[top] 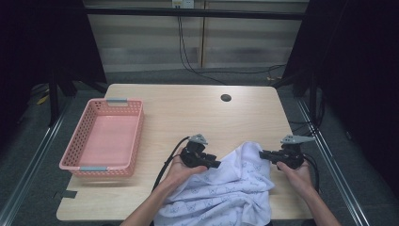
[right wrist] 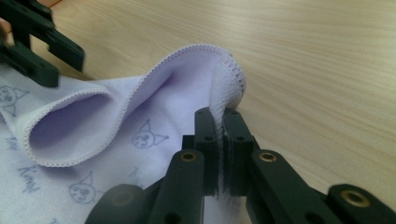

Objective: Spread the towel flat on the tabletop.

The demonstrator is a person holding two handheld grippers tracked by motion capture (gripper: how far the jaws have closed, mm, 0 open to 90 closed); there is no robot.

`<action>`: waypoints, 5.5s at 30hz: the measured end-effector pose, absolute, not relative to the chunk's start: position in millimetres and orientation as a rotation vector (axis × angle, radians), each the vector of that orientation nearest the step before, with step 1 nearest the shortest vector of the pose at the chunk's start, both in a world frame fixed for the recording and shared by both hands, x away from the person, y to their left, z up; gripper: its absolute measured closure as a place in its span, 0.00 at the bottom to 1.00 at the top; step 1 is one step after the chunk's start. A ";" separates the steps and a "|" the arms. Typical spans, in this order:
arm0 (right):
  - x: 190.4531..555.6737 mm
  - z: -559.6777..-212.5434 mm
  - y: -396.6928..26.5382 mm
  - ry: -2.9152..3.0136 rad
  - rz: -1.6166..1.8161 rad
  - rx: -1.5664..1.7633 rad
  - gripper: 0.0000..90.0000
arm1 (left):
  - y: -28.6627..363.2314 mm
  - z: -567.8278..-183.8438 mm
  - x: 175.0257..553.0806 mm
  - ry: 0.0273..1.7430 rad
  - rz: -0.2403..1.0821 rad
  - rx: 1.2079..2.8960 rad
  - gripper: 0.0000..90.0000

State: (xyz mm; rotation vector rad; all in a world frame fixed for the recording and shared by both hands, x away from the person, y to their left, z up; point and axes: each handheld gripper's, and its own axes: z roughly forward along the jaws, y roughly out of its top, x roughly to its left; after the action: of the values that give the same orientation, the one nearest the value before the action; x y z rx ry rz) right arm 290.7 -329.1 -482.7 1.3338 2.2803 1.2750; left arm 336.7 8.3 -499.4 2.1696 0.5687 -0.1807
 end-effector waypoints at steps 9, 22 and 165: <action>287.6 -479.1 -332.4 2.268 1.301 1.325 0.97 | 23.3 -479.7 321.3 0.509 -0.071 2.125 0.96; 284.1 -443.4 -356.0 2.105 1.410 1.326 0.97 | 105.4 -422.3 331.7 0.651 0.070 1.834 0.97; 280.1 -498.0 -268.8 2.536 1.056 1.103 0.94 | 141.3 -503.2 316.0 0.817 0.063 2.138 0.69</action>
State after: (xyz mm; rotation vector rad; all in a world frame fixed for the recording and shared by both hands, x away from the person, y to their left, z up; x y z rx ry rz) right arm 280.1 -268.8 -498.0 1.1030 2.5365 1.0558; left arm 316.0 141.3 -503.2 2.1383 0.8171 0.0633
